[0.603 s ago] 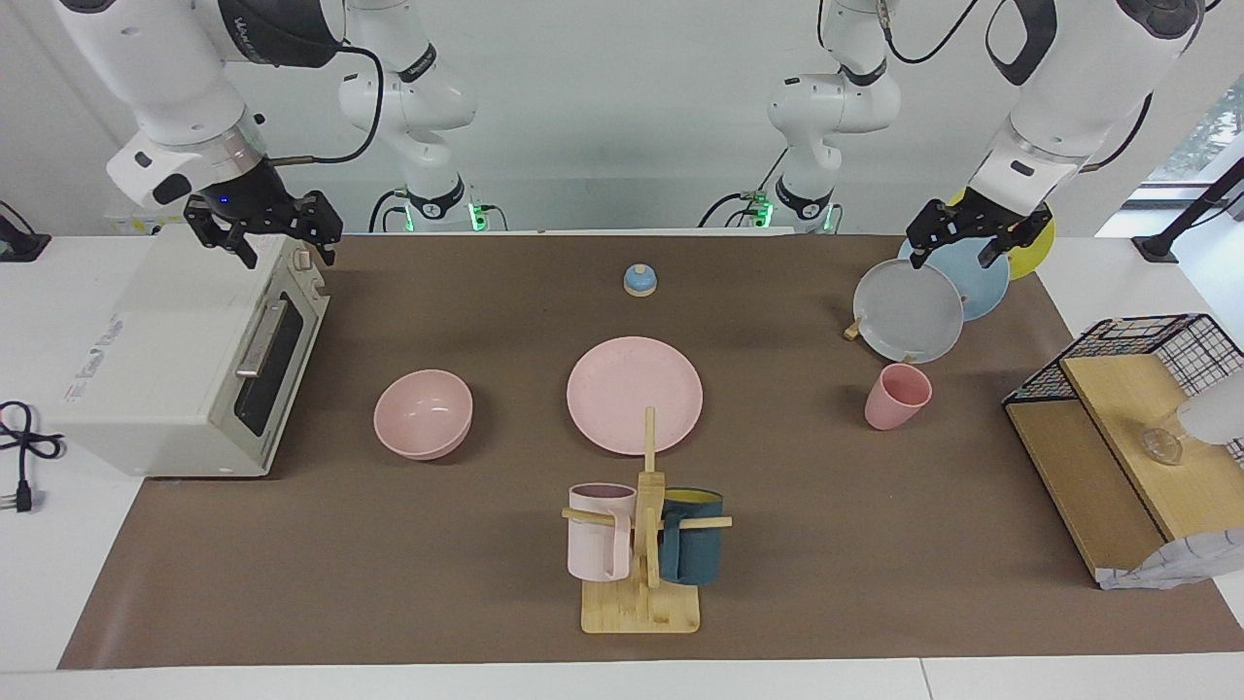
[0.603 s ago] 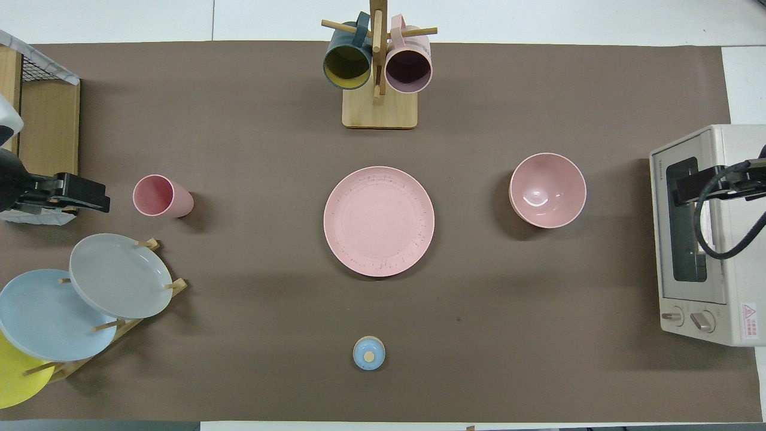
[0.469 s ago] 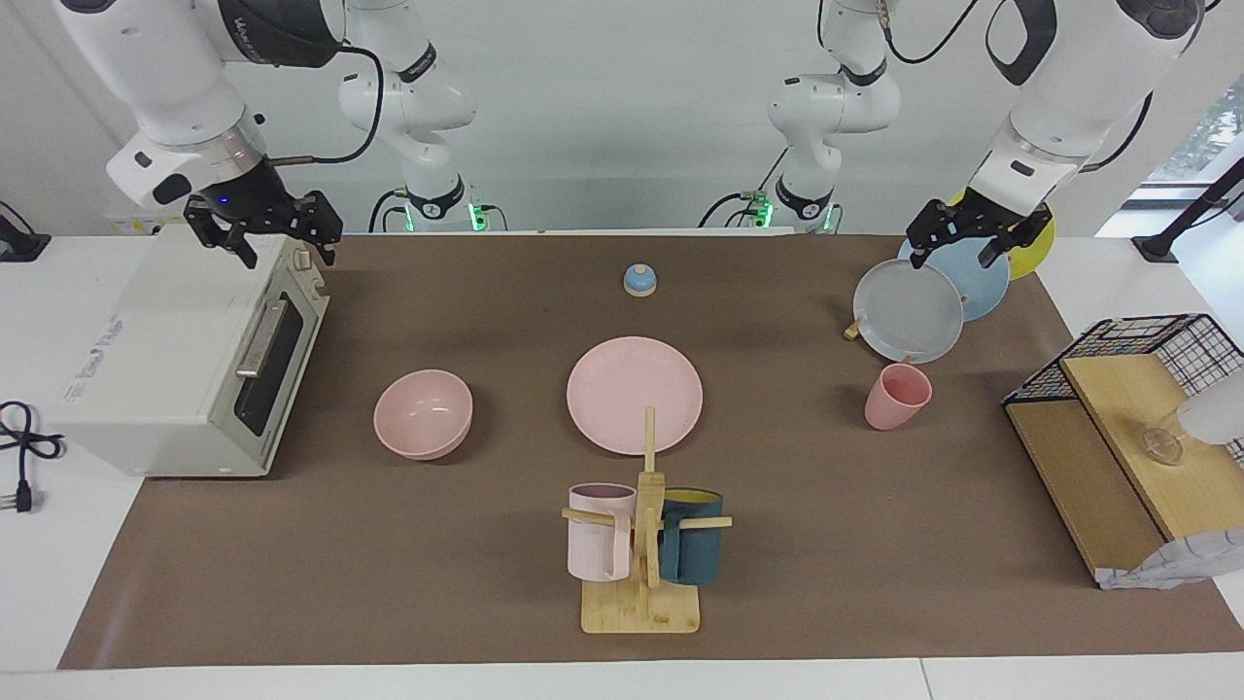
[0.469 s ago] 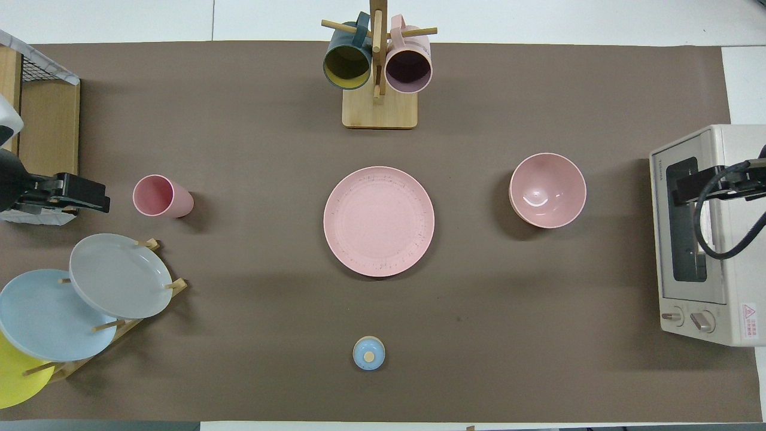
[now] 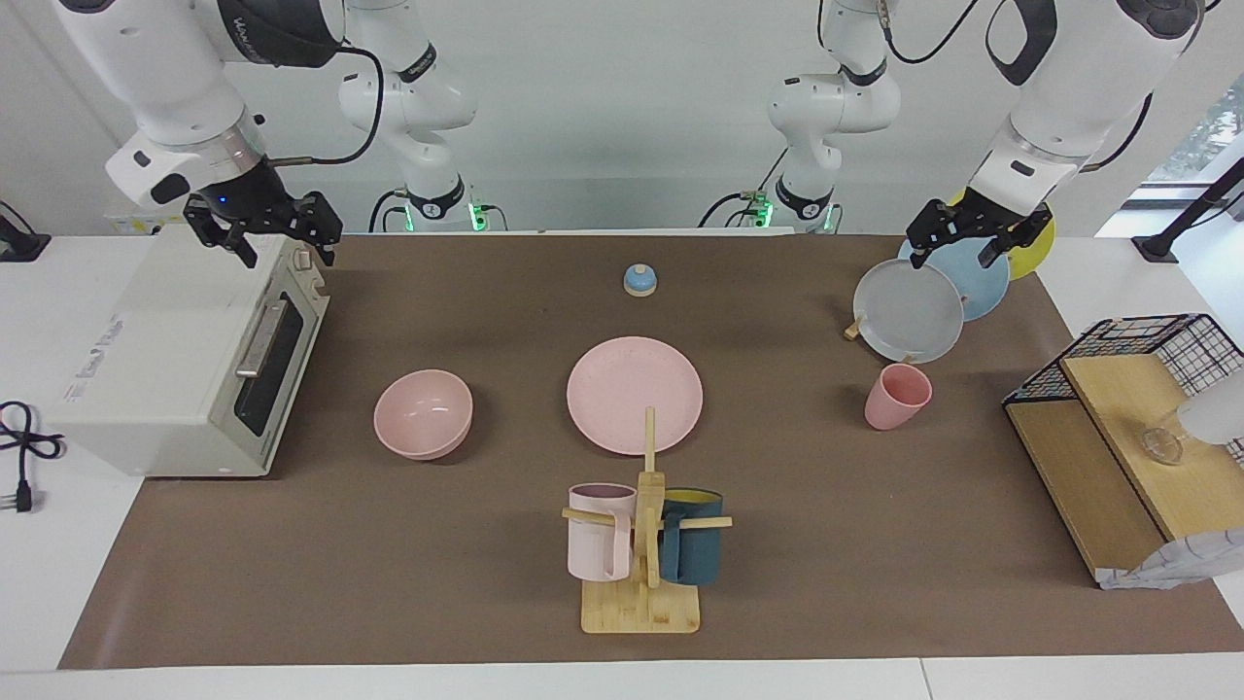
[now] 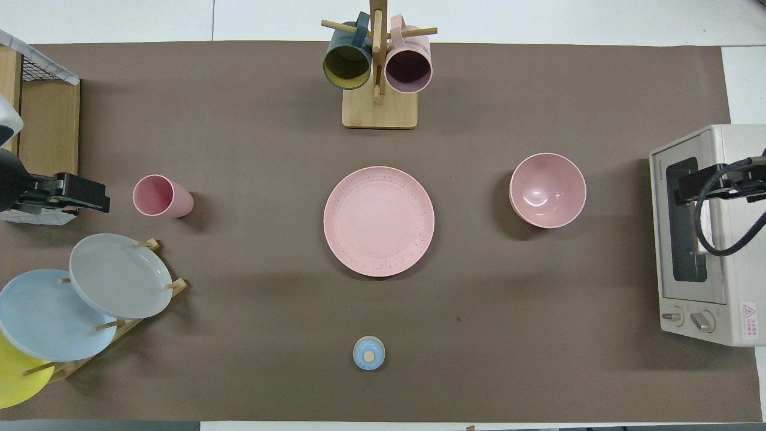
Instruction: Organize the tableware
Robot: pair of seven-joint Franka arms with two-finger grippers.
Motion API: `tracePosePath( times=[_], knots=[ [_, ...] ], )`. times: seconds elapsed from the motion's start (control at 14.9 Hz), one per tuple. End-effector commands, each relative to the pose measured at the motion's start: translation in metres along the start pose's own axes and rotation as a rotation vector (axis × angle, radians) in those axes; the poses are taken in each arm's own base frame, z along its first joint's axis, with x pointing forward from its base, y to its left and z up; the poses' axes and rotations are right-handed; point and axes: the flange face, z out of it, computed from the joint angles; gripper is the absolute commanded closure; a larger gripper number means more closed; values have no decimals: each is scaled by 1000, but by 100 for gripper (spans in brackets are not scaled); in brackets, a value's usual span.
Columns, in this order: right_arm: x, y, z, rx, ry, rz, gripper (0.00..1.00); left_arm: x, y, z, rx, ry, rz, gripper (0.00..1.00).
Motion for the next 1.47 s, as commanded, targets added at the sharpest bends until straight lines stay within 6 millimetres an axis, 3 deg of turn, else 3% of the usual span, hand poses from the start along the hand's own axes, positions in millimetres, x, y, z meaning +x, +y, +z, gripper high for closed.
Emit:
tracePosePath(
  times=[0.0, 0.07, 0.27, 0.4, 0.6, 0.74, 0.94, 1.07, 1.41],
  knots=[
    [-8, -4, -2, 17, -8, -12, 0, -8, -3, -2, 20, -2, -10, 0],
    [-5, -14, -3, 15, 10, -30, 0, -8, -3, -2, 20, -1, -10, 0],
    [10, -81, 11, 18, 47, -32, 0, -8, -3, -2, 20, -1, -10, 0],
    [31, -135, 36, 13, 68, -85, 0, -8, -3, -2, 20, -1, -10, 0],
    [66, -181, 90, 20, 108, -48, 0, -8, -3, -2, 20, -1, -10, 0],
    [72, -192, 130, 20, 111, -51, 0, -8, -3, -2, 20, -2, -10, 0],
    [56, -186, 196, 24, 125, -56, 0, -9, -3, -2, 20, -10, -12, 0],
    [54, -186, 213, 24, 128, -57, 0, -9, -3, -2, 20, -5, -12, 0],
    [52, -188, 249, 15, 100, -63, 20, -9, -3, -1, 21, -13, -15, 0]
  ],
)
